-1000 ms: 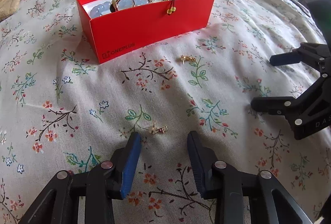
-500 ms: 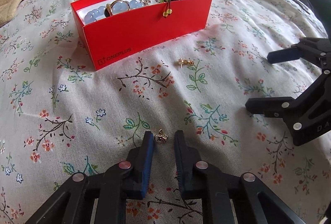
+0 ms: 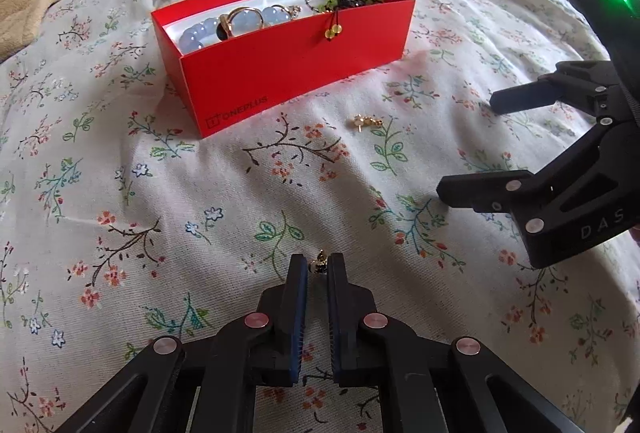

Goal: Organize jewelry
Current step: 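Grasp the small gold stud earring with the right tool while the left tool holds its earring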

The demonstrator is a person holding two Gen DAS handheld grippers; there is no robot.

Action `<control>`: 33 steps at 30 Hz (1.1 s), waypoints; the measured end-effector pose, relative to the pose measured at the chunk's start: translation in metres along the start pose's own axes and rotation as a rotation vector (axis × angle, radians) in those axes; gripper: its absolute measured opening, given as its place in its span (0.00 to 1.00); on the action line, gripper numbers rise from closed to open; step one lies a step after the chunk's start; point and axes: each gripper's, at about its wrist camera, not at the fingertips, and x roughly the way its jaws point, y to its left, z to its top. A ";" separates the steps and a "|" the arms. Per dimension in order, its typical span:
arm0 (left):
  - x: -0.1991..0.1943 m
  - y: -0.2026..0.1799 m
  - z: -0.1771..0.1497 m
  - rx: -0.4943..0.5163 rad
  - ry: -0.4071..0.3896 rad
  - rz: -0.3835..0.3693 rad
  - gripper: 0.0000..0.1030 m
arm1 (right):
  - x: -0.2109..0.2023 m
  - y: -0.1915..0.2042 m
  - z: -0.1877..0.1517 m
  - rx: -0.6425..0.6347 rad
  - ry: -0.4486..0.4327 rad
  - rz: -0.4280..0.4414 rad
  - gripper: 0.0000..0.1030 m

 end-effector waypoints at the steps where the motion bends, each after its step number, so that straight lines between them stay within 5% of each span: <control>1: -0.001 0.001 0.000 -0.004 0.001 0.003 0.05 | 0.001 0.002 0.002 -0.001 -0.001 0.003 0.98; 19: -0.006 0.015 0.000 -0.042 0.006 0.011 0.05 | 0.015 0.033 0.042 -0.091 -0.028 0.048 0.60; 33: -0.006 0.024 0.000 -0.059 0.010 0.012 0.05 | 0.018 0.033 0.044 -0.200 -0.049 0.106 0.42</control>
